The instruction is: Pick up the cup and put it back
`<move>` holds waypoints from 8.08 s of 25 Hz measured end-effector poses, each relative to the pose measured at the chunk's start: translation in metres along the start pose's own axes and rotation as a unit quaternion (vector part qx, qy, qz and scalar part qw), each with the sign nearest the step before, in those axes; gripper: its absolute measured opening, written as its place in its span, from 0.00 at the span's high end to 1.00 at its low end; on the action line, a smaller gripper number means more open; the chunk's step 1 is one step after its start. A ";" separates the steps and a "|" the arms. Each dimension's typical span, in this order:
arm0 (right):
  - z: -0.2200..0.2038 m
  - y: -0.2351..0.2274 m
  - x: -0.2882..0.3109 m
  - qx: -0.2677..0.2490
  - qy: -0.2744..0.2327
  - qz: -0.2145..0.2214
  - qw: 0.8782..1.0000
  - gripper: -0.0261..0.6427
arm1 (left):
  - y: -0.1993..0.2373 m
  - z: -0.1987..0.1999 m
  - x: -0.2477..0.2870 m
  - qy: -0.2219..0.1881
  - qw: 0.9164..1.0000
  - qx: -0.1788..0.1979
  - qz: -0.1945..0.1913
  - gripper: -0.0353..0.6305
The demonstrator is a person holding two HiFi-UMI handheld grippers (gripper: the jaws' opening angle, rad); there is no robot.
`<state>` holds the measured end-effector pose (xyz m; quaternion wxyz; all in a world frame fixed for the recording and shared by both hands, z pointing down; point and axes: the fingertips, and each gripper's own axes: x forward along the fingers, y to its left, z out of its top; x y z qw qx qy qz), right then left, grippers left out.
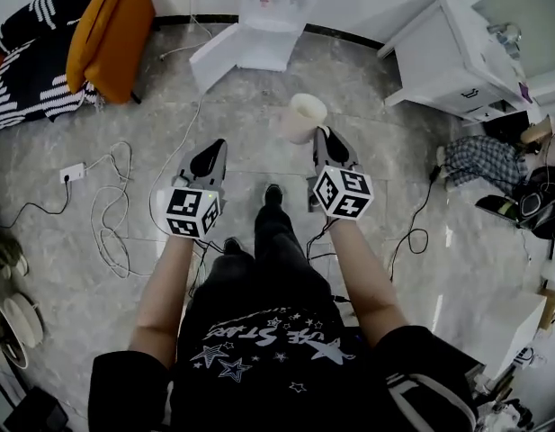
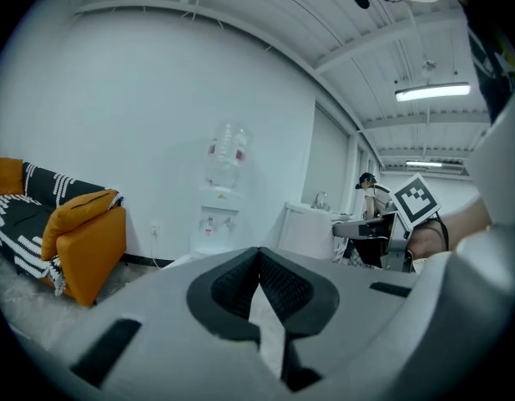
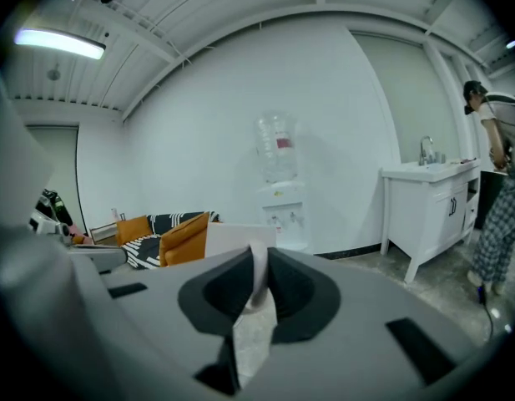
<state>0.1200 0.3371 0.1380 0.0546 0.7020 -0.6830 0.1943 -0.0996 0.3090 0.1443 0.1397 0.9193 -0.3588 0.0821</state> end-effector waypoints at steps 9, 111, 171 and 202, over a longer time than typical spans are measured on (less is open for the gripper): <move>-0.004 0.034 -0.104 0.000 -0.016 -0.014 1.000 0.90 | -0.024 0.032 -0.072 -0.020 0.999 0.020 -0.018 0.93; -0.334 -0.241 0.869 -0.128 0.045 -0.053 0.989 0.90 | 0.392 -0.385 0.546 0.055 0.993 -0.064 0.079 0.93; 0.061 0.013 0.330 -0.092 0.073 0.064 0.991 0.95 | 0.156 0.066 0.280 0.032 0.998 -0.025 -0.038 0.93; 0.069 -0.087 0.040 -0.048 -0.033 0.045 0.997 0.95 | -0.076 0.065 0.158 0.007 0.998 0.053 -0.044 0.93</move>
